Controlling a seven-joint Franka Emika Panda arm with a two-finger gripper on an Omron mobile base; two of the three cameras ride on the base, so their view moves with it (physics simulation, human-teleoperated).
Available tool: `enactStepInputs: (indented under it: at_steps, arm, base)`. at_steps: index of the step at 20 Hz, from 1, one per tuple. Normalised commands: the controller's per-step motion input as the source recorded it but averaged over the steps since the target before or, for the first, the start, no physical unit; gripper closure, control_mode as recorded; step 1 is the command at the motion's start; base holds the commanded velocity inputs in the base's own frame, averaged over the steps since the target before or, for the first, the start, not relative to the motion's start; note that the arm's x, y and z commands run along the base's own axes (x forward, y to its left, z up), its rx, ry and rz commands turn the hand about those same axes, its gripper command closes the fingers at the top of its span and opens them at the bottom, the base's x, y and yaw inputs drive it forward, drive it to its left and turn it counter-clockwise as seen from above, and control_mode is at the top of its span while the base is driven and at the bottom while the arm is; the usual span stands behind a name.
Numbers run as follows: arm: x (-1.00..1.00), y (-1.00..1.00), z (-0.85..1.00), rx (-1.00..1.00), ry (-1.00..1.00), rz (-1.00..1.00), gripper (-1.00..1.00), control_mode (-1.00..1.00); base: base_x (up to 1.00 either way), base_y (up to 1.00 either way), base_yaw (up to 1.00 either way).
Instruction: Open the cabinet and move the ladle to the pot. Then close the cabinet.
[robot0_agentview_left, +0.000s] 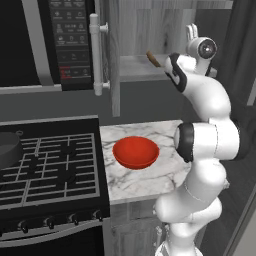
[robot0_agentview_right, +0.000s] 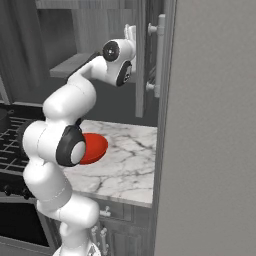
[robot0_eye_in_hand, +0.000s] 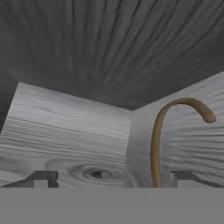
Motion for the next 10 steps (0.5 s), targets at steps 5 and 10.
enactStepInputs:
  at_steps: [5, 10]
  arm:
    - [0.22, -0.09, -0.02, 0.08, 0.00, 0.03, -1.00, -1.00]
    - [0.21, -0.08, -0.03, 0.08, 0.00, 0.03, -1.00, -1.00]
  base:
    - [0.00, 0.00, 0.00]
    - [0.00, 0.00, 0.00]
